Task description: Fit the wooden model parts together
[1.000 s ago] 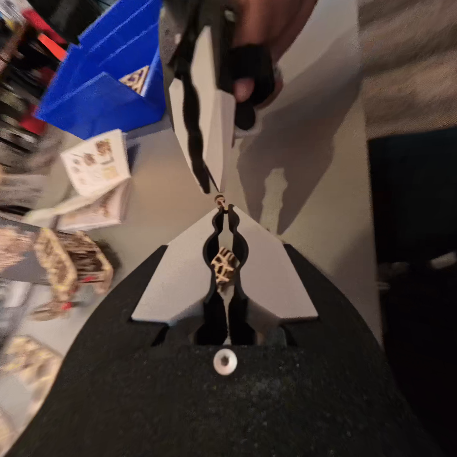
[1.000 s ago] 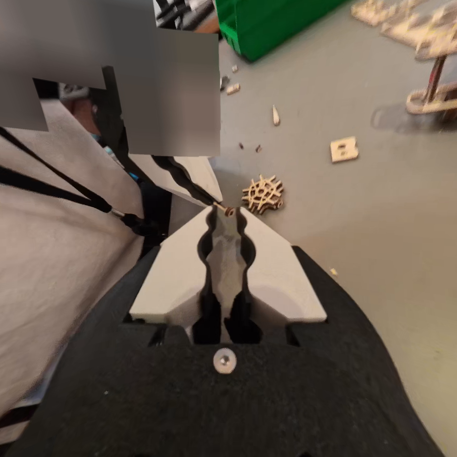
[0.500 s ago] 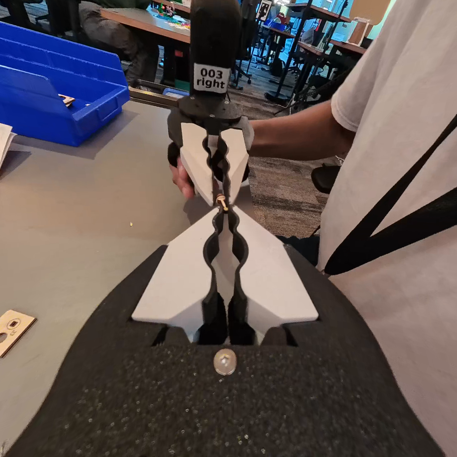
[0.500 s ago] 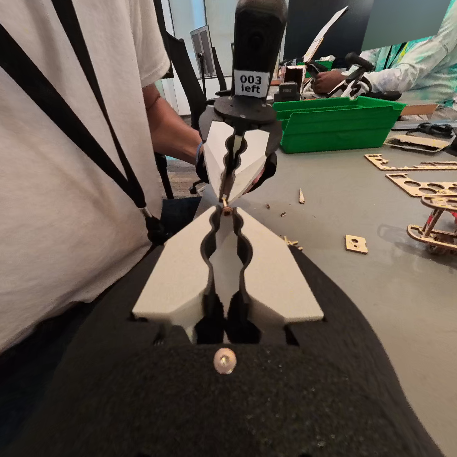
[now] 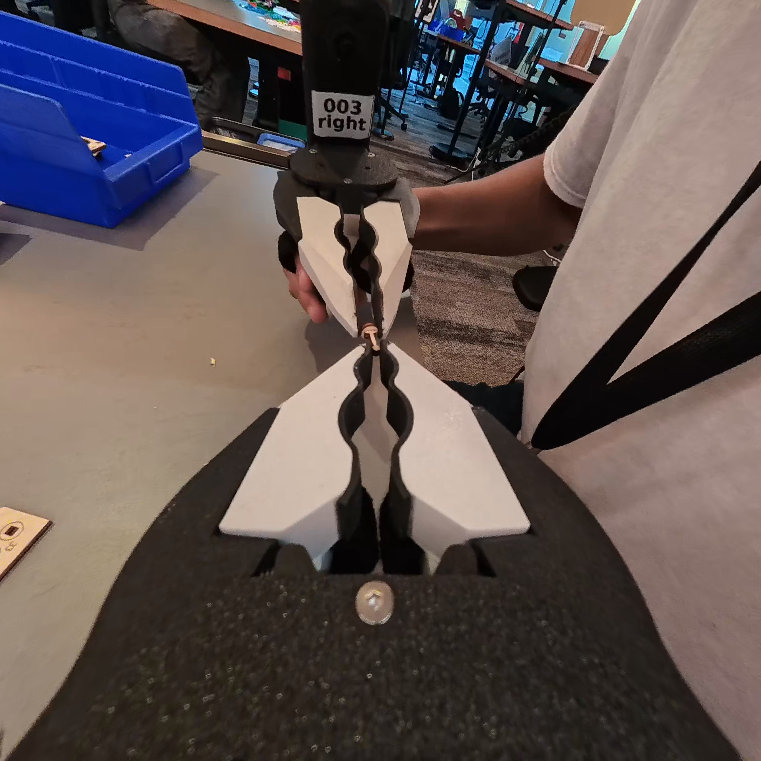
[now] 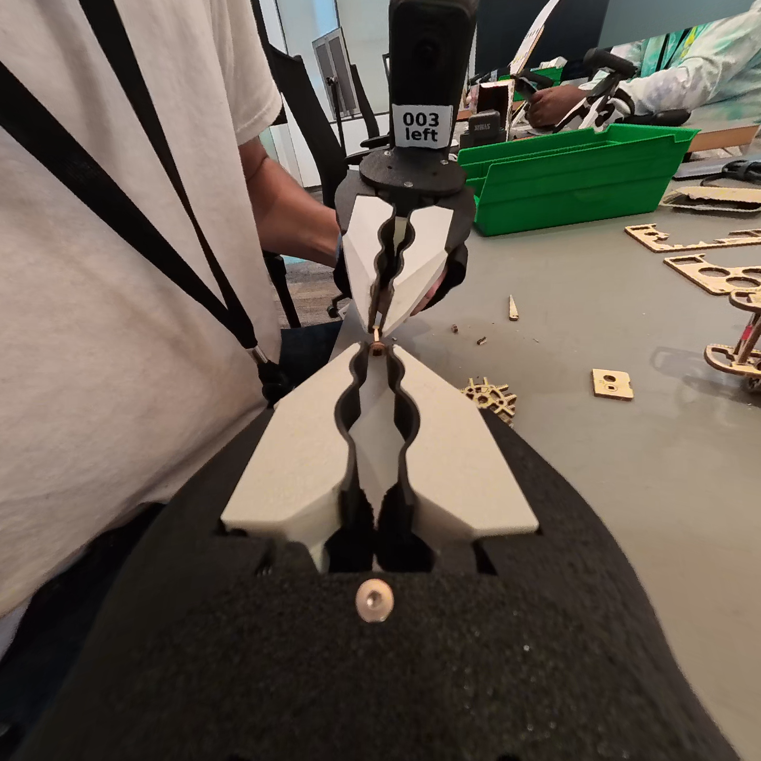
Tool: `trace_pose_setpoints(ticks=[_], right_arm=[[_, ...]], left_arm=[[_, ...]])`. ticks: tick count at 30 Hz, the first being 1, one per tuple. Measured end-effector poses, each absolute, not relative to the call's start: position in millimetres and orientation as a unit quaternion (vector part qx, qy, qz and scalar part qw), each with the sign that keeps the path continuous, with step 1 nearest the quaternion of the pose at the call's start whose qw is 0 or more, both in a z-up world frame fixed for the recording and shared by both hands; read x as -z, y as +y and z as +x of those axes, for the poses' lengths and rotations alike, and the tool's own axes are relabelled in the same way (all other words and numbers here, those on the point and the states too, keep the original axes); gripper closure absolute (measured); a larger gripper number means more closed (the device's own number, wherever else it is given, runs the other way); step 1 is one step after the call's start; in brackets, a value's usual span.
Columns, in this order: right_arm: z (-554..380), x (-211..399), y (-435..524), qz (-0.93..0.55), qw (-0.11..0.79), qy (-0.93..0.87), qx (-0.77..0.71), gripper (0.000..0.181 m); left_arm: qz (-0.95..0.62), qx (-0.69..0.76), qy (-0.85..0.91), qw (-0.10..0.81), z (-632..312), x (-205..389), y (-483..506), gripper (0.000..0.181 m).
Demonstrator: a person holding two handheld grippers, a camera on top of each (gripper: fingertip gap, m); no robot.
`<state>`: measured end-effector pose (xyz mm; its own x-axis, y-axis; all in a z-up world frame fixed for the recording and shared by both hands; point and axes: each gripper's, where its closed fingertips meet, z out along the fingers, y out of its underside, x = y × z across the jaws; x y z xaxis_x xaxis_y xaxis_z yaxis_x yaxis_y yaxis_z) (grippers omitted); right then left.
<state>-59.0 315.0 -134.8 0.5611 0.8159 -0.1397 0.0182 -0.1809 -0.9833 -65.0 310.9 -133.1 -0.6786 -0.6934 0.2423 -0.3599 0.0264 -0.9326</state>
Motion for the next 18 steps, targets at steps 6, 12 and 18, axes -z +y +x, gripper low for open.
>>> trace_pose_setpoints(ticks=[6, 12, 18], right_arm=[[-53.9, 141.0, 323.1, -0.720, 0.536, -0.260, -0.356, 0.174], [-28.3, 197.0, 341.8, -0.839, 0.466, -0.197, -0.200, 0.174], [-31.6, 211.9, 352.0, -0.869, 0.445, -0.181, -0.123, 0.174]], left_arm=[[-0.397, 0.583, 0.696, 0.137, -59.9, 141.4, 319.8, 0.179], [-0.470, 0.488, 0.717, 0.162, -53.3, 183.6, 362.6, 0.133], [-0.465, 0.401, 0.764, 0.194, -49.5, 214.1, 382.3, 0.110]])
